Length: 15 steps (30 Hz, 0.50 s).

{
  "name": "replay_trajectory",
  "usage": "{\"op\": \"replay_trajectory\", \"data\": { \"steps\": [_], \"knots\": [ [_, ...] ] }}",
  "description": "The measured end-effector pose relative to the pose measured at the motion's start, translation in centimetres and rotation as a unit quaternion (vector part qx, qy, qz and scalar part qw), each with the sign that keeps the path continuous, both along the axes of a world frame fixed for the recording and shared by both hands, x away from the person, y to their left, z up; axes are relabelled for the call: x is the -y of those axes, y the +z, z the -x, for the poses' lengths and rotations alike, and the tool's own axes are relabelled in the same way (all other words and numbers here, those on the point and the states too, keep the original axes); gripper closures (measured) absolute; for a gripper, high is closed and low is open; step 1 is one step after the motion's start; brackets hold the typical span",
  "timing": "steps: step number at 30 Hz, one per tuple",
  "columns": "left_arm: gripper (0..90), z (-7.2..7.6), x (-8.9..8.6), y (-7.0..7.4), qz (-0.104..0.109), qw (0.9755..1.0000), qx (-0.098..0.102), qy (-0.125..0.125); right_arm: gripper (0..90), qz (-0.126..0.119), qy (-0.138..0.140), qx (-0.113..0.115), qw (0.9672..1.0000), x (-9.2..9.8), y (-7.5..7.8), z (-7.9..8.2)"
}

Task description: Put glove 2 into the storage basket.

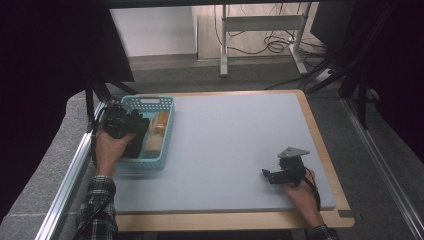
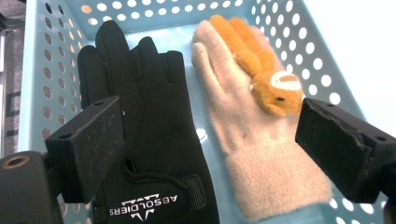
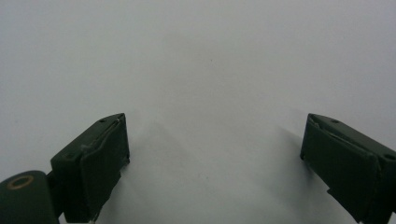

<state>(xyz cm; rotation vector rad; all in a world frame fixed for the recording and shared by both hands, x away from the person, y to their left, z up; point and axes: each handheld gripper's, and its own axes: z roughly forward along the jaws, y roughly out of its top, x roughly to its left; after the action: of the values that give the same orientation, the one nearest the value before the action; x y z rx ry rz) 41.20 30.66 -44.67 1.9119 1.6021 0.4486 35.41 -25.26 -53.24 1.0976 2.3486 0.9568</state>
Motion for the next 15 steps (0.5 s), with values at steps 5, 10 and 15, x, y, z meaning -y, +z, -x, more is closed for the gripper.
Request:
{"op": "replay_trajectory", "data": {
  "steps": [5,10,15],
  "knots": [
    [7.0,0.5,0.0,0.4,0.001,0.9999,0.006,-0.009,7.5,0.000,0.000,0.000,1.0000,0.0,0.0,0.0],
    [5.2,1.0,0.2,0.8,0.002,0.9997,0.010,-0.020,7.5,0.000,0.000,0.000,1.0000,0.0,0.0,0.0],
    [3.7,1.4,0.6,1.2,0.000,0.9993,0.018,-0.033,7.5,0.000,0.000,0.000,1.0000,0.0,0.0,0.0]
  ]
}}
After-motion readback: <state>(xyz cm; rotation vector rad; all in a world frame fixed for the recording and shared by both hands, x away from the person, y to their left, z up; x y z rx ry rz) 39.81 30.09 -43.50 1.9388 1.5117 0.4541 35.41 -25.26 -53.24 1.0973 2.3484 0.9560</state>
